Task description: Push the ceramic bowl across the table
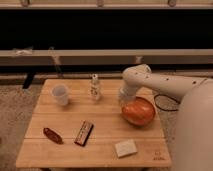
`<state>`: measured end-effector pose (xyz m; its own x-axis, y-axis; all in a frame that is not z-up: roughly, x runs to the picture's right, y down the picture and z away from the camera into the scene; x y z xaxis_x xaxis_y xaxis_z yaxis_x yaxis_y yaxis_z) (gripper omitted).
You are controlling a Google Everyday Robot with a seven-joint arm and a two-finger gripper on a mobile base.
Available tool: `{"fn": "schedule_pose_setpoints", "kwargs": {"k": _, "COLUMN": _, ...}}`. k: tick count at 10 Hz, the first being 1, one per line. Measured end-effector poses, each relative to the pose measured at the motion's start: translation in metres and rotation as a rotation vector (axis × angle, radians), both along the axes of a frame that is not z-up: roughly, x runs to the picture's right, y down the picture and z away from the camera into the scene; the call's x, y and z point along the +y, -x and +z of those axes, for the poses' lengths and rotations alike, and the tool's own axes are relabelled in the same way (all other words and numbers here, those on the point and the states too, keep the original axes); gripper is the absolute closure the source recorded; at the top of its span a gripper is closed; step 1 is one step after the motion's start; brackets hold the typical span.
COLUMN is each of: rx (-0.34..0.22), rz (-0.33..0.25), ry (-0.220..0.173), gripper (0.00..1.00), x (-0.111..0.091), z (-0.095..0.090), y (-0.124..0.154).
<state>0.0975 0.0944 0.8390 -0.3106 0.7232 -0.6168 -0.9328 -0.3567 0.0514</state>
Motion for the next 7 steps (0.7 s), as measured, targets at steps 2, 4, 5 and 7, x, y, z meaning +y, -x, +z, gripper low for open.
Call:
{"fn": "schedule_pose_setpoints", "kwargs": {"k": 2, "rx": 0.020, "rz": -0.040, "ry": 0.028, "gripper": 0.20, "x": 0.008, "z": 0.008, "y": -0.006}}
{"fn": "schedule_pose_setpoints", "kwargs": {"k": 4, "rx": 0.036, "rz": -0.062, "ry": 0.047, "gripper": 0.20, "x": 0.015, "z": 0.012, "y": -0.012}}
{"fn": "schedule_pose_setpoints", "kwargs": {"k": 5, "rx": 0.040, "rz": -0.068, "ry": 0.058, "gripper": 0.20, "x": 0.018, "z": 0.014, "y": -0.013}}
{"fn": "schedule_pose_setpoints", "kwargs": {"k": 7, "rx": 0.043, "rz": -0.071, "ry": 0.083, "gripper": 0.20, "x": 0.029, "z": 0.020, "y": -0.013}}
